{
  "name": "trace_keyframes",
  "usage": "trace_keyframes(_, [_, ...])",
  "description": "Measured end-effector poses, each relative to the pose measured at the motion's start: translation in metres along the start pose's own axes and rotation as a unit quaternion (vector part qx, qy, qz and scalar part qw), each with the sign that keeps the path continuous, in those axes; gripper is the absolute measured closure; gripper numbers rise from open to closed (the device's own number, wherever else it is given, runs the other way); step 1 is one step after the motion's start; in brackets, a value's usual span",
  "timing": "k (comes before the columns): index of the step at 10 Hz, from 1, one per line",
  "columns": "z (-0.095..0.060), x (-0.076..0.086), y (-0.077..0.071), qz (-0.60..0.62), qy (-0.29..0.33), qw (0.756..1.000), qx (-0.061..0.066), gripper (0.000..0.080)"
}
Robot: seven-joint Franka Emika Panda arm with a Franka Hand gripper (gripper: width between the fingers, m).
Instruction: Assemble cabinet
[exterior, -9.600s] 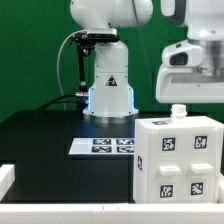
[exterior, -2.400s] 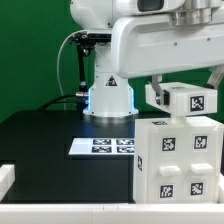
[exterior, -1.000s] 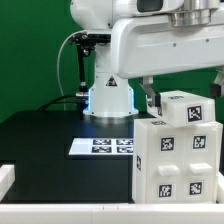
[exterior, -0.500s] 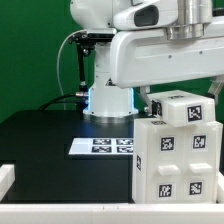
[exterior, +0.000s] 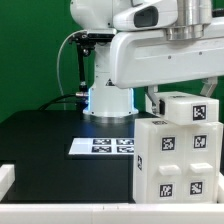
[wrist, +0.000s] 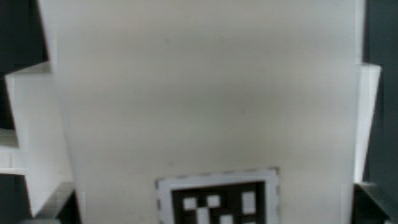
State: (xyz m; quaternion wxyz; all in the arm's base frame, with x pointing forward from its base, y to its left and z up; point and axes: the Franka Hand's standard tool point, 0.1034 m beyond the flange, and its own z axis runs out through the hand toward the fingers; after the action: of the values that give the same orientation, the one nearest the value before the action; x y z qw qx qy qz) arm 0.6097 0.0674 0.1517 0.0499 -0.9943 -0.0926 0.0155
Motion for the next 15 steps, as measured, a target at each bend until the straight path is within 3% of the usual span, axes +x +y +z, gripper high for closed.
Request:
trace_keyframes(6, [0.0007,0.0004,-0.0029,0.123,0.012,0.992,-0.001,0.0246])
trace_keyframes(8, [0.0002,0.0017,-0.0089,0.240,0.013,0.971,0.005,0.0245])
trace_keyframes(11, [-0.0002,0.0026,-0.0083,0.309,0.014,0.951,0.009,0.0245])
trace_keyframes(13, [-0.0001,0.0017,-0.0077,0.391,0.011,0.920,0.015,0.0245])
trace_keyframes(15, [0.0004,-0.0029,-0.0087,0.509,0.005,0.860,0.020,0.0245])
